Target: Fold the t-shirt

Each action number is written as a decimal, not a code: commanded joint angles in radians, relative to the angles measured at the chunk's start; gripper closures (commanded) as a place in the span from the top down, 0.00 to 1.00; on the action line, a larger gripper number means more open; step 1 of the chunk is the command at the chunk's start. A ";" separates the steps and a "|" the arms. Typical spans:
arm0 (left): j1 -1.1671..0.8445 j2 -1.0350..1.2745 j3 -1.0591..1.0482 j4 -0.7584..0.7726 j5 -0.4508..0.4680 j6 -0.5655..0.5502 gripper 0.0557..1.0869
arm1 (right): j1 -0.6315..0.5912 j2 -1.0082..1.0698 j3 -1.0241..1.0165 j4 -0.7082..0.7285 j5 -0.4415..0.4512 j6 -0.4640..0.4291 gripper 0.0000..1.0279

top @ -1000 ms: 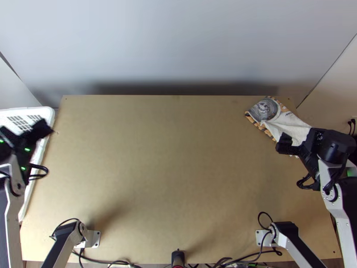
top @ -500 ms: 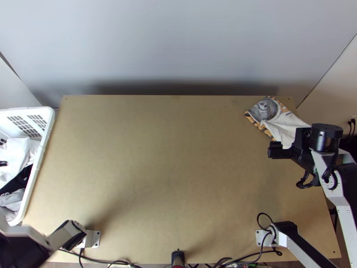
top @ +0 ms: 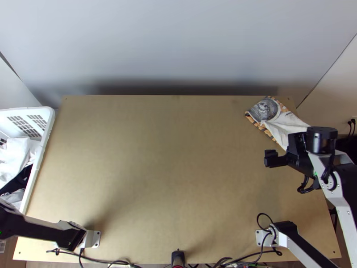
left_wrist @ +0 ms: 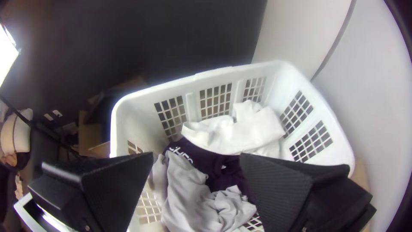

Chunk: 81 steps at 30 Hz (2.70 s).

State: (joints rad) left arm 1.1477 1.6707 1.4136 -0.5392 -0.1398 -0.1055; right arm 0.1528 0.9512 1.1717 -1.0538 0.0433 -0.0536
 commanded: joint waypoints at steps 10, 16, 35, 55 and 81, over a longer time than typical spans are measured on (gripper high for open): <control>0.076 0.486 0.074 0.038 -0.153 0.256 0.95 | -0.012 0.040 -0.027 -0.069 -0.008 -0.009 0.95; -0.034 0.524 0.015 0.170 -0.162 0.434 0.95 | -0.013 0.044 -0.026 -0.074 -0.010 -0.009 0.95; -0.154 0.850 0.429 0.018 -0.179 0.435 0.95 | -0.061 0.043 -0.032 -0.112 -0.010 -0.025 0.95; -0.158 1.035 0.591 -0.081 -0.165 0.415 0.95 | -0.121 0.035 -0.033 -0.149 -0.013 -0.018 0.95; -0.088 1.080 0.670 -0.100 -0.063 0.504 0.03 | -0.122 0.021 -0.030 -0.156 -0.031 -0.014 0.95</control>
State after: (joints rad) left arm 1.0534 2.7430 2.1040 -0.6312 -0.2768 0.3614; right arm 0.0315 0.9741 1.1328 -1.2098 0.0132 -0.0677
